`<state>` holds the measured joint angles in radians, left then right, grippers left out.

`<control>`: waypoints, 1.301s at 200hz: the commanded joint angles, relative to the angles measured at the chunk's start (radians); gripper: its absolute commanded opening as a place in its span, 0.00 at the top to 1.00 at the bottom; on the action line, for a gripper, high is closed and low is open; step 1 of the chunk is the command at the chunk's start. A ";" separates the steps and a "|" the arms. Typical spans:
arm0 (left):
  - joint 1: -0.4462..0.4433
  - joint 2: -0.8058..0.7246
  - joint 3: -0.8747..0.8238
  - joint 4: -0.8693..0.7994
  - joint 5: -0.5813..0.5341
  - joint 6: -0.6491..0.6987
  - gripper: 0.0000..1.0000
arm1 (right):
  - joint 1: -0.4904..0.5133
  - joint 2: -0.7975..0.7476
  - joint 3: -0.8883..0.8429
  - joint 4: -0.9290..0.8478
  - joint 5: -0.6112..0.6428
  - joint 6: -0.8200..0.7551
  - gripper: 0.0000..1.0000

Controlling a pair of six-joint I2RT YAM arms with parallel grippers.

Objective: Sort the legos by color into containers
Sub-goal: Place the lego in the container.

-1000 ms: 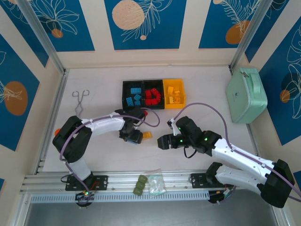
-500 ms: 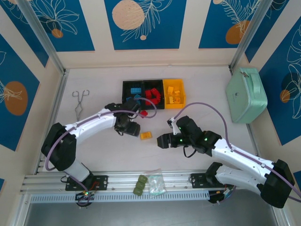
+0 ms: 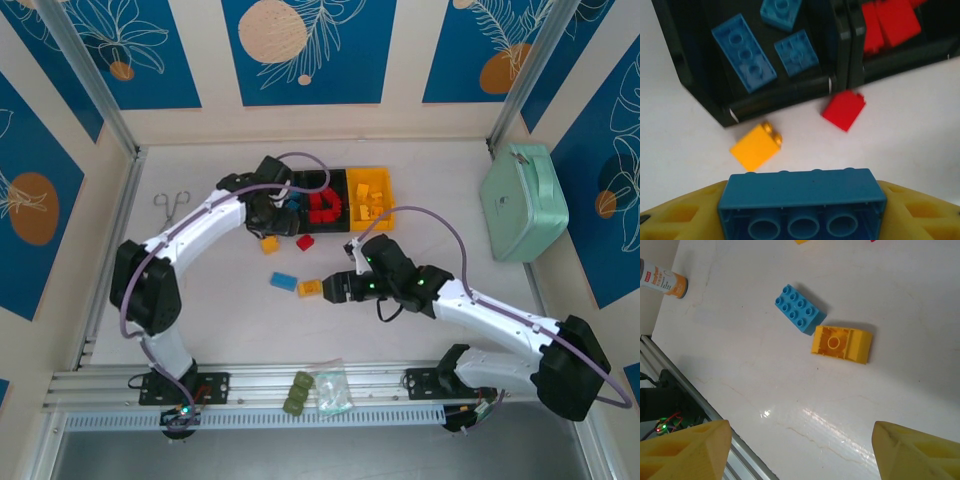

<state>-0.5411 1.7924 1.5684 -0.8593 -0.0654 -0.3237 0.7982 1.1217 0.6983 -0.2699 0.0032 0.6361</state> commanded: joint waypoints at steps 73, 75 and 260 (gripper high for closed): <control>0.089 0.312 0.384 -0.109 -0.028 0.063 0.40 | -0.001 0.030 0.045 0.014 0.022 0.016 0.26; 0.089 0.316 0.388 -0.108 -0.028 0.061 0.40 | -0.003 0.029 0.046 0.014 0.024 0.016 0.26; 0.107 0.575 0.679 -0.156 -0.111 0.031 0.33 | -0.059 0.092 0.109 0.018 0.029 -0.017 0.26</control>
<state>-0.4465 2.3531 2.2066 -0.9787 -0.1516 -0.2829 0.7437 1.2213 0.8078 -0.2474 0.0376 0.6243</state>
